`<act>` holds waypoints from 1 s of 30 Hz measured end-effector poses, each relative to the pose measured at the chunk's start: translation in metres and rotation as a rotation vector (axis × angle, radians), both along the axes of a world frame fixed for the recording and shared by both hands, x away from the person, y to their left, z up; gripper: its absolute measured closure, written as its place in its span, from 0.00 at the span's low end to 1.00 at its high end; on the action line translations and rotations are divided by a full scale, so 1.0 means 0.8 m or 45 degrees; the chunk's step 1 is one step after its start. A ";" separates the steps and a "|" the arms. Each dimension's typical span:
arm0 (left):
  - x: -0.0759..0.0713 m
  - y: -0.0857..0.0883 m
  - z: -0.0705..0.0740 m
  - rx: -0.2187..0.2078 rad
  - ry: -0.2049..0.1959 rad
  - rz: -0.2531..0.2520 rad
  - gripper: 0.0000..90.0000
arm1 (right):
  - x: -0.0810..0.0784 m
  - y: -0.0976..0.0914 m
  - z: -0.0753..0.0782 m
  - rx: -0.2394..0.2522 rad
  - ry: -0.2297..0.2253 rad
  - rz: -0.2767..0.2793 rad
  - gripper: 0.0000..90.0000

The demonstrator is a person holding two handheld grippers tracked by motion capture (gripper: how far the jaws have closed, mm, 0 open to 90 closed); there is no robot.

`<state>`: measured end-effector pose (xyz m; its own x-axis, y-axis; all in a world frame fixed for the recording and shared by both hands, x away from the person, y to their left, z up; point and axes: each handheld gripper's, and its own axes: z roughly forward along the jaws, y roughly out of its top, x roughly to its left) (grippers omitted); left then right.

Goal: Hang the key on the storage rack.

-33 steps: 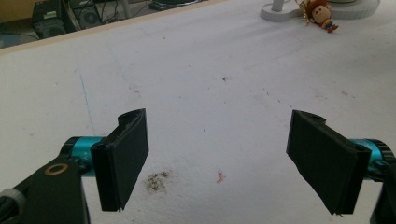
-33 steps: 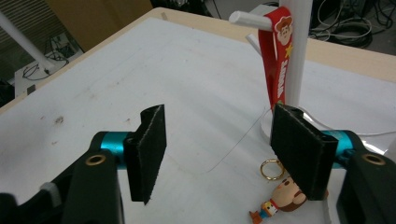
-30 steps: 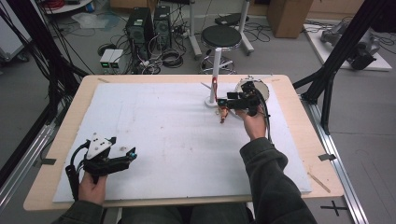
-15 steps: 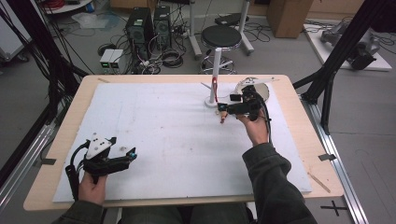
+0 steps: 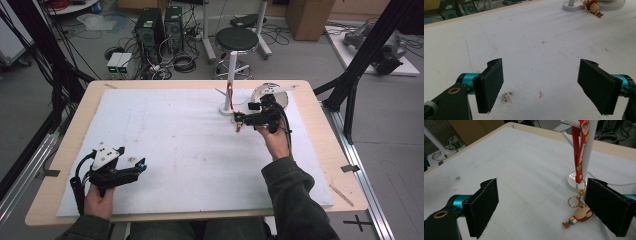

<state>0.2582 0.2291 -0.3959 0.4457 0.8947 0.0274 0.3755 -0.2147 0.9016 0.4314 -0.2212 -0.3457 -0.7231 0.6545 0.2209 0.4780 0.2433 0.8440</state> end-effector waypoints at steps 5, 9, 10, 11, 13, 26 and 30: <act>0.000 0.000 0.000 -0.002 0.000 -0.002 0.24 | -0.009 -0.002 -0.003 0.006 -0.008 0.003 0.12; 0.000 -0.001 0.000 -0.005 0.002 -0.005 0.24 | -0.014 -0.006 -0.004 0.007 -0.018 0.002 0.12; 0.000 -0.001 0.000 -0.005 0.003 -0.005 0.24 | -0.016 -0.006 -0.004 0.010 -0.017 0.002 0.12; 0.000 -0.001 0.000 -0.008 0.000 -0.002 0.24 | -0.017 -0.006 -0.005 0.014 -0.018 0.002 0.12; 0.000 -0.001 0.000 -0.004 0.001 -0.003 0.24 | -0.019 -0.006 -0.005 0.003 -0.020 0.008 0.12; 0.000 -0.001 0.000 -0.011 0.009 -0.005 0.24 | -0.038 -0.003 -0.011 -0.030 -0.039 0.036 0.12; 0.000 -0.001 0.000 -0.011 0.009 -0.007 0.24 | -0.044 -0.003 -0.015 -0.042 -0.043 0.041 0.12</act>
<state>0.2583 0.2281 -0.3960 0.4511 0.8923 0.0163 0.3808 -0.2090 0.9007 0.3965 -0.2240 -0.3577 -0.7506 0.6373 0.1747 0.4409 0.2861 0.8507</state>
